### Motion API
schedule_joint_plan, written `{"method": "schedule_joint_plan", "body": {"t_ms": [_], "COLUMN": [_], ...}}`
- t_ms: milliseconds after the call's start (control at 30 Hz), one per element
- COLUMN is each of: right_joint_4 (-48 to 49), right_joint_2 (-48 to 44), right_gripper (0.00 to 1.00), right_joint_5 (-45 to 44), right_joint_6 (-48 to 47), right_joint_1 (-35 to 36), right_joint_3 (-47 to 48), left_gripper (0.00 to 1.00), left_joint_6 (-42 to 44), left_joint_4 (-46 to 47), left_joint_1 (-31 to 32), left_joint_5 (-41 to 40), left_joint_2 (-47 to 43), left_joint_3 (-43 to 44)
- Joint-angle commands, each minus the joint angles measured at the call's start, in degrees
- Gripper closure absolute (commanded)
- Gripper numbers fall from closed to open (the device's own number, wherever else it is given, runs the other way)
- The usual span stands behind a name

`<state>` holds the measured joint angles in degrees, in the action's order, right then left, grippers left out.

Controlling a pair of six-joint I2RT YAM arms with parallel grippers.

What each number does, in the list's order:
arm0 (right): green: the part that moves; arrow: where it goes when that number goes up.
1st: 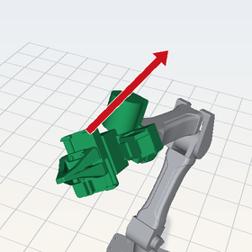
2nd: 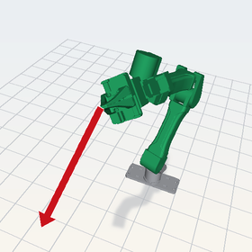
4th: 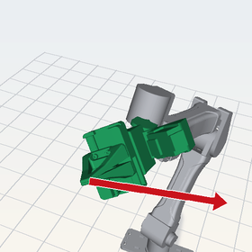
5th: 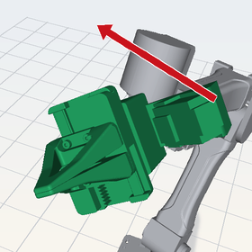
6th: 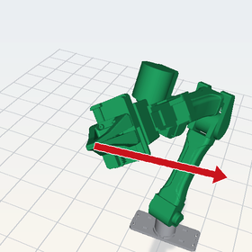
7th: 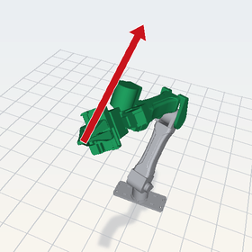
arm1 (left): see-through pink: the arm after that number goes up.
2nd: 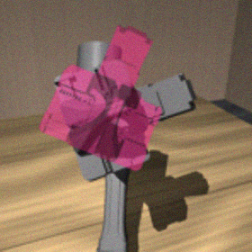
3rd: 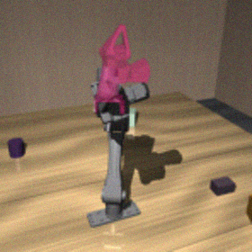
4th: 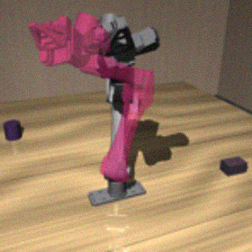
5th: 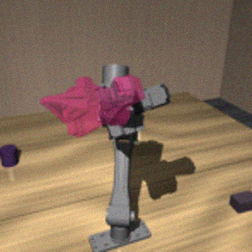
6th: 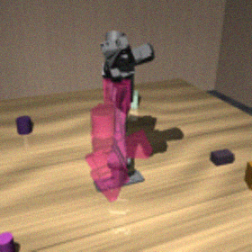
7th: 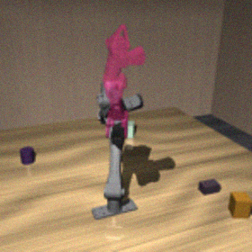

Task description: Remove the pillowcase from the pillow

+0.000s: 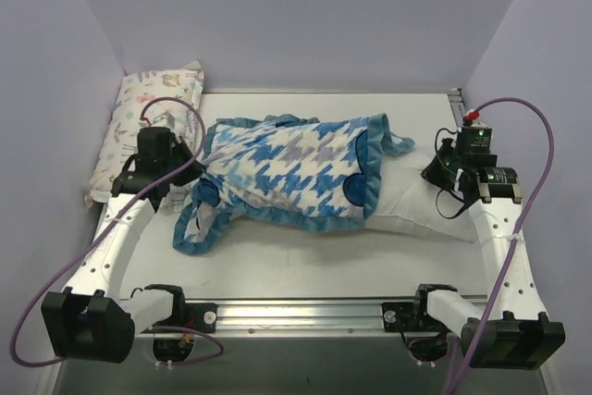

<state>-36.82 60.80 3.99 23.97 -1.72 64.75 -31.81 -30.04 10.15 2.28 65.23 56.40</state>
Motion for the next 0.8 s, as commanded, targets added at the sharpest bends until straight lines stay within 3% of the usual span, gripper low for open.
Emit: {"method": "schedule_joint_plan", "body": {"t_ms": [0,233,300,433,467,533,600,633,667,767], "right_joint_4": [2.3,1.9,1.7,1.9,2.2,1.8,0.4,-0.8,-1.2,-2.9], "right_joint_2": [-0.8,-0.9,-1.1,-0.2,-0.3,0.2,0.8,1.0,0.9,-0.7], "right_gripper": [1.00,1.00,1.00,1.00,1.00,1.00,0.86,0.56,0.43,0.18], "right_joint_5": [-6.5,-6.8,-6.9,-2.3,1.1,0.5,-3.2,-5.6,-7.9,-17.3], "right_joint_6": [-0.6,-0.7,-0.5,-0.1,-0.6,-2.5,-4.1,-4.5,-5.0,-5.2], "right_joint_1": [-3.9,-4.4,-4.6,-4.5,-3.7,-0.6,6.4,9.1,11.3,23.5], "right_joint_3": [4.7,5.1,5.3,5.8,5.7,5.8,7.0,7.4,7.6,7.1], "left_gripper": [1.00,1.00,1.00,1.00,1.00,1.00,1.00,1.00,1.00,1.00], "left_joint_6": [4.3,4.0,2.4,1.4,1.9,3.5,3.9,4.0,3.9,3.8], "left_joint_4": [-6.2,-6.6,-6.1,-2.9,-1.8,-2.0,-2.0,-2.0,-2.0,-1.9], "left_joint_1": [-11.6,-23.9,-28.2,-27.5,-24.6,-19.9,-14.5,-13.2,-12.5,-8.6], "left_joint_5": [-9.4,-11.0,-7.1,2.0,5.3,4.2,2.9,2.9,2.8,2.2], "left_joint_2": [-3.4,-2.9,-2.7,-1.7,-1.5,-1.3,-1.3,-1.1,-1.0,-1.6], "left_joint_3": [4.2,5.9,5.6,4.2,4.0,4.2,3.9,3.7,3.5,1.7]}}
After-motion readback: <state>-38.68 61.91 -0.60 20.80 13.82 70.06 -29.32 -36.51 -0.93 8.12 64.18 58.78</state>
